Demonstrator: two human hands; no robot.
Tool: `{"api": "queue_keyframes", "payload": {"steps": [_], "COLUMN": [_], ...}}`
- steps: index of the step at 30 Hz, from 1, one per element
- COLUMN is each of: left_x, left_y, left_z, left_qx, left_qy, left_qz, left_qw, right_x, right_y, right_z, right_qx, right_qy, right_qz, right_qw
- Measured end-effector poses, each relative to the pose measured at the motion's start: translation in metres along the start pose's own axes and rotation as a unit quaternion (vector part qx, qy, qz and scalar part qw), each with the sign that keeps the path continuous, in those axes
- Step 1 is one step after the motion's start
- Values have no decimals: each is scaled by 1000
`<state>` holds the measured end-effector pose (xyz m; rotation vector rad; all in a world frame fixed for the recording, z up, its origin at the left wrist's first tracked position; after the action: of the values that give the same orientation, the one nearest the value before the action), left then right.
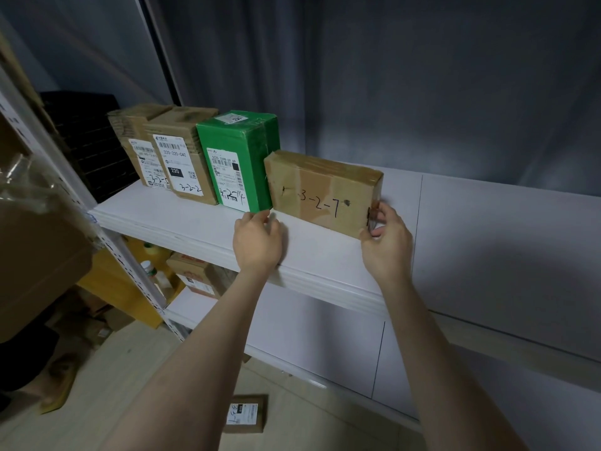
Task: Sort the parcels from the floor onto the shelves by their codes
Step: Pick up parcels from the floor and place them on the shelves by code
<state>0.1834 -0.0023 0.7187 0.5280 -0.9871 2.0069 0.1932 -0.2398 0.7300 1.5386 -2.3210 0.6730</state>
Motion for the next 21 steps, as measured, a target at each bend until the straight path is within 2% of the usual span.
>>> {"api": "queue_keyframes", "payload": {"steps": [9, 13, 17, 21], "left_x": [1, 3, 4, 5], "left_y": [2, 2, 3, 5], "left_z": [2, 2, 4, 4], "left_qx": [-1, -2, -26, -36], "left_qy": [3, 13, 20, 34], "left_qz": [12, 43, 47, 46], "left_qw": [1000, 999, 998, 998], "right_x": [1, 4, 13, 29], "right_y": [0, 2, 9, 25], "right_z": [0, 0, -6, -19], "right_qx": [13, 20, 6, 77], "right_qy": [6, 0, -55, -100], "right_qz": [6, 49, 86, 163], "right_qw": [1000, 999, 995, 979]}}
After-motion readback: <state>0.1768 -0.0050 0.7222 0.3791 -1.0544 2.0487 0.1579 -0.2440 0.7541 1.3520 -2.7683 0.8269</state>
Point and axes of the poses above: each hand's wrist, its own y-axis away from the middle knuckle, its own x-axis out of the back of the hand, z = x × y, the point moved 4 cm from there along -y, towards the middle knuckle, and after that the axes turned 9 degrees about -x, right-handed, at the moved point
